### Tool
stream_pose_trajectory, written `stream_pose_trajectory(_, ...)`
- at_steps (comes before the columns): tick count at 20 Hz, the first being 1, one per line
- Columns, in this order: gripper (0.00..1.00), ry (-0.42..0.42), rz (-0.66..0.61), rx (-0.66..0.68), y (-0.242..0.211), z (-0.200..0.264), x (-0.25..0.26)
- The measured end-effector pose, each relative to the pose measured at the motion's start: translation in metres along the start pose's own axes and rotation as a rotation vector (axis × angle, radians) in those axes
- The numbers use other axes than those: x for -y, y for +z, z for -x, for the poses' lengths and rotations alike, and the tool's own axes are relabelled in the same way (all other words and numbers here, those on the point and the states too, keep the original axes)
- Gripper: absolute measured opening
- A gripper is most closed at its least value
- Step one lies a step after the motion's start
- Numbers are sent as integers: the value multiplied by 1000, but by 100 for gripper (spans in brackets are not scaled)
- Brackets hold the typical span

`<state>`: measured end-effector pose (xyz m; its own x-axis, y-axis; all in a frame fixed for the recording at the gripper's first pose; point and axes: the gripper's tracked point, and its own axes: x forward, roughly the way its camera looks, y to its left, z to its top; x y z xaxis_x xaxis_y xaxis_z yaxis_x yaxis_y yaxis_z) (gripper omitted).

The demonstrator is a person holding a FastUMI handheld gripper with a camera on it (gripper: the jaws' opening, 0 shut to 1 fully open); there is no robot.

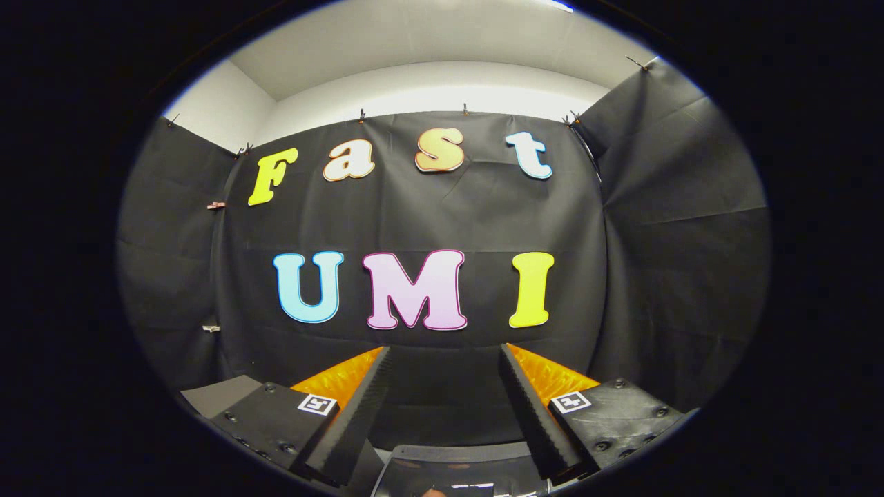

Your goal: Put the clothes into the washing machine and then close the washing machine lid.

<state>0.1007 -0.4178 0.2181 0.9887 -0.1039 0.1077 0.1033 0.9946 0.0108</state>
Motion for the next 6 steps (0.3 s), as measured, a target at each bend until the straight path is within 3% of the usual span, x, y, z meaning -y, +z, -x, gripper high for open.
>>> stream_pose_trajectory(6,97,-4,1,1,-1,1,1)
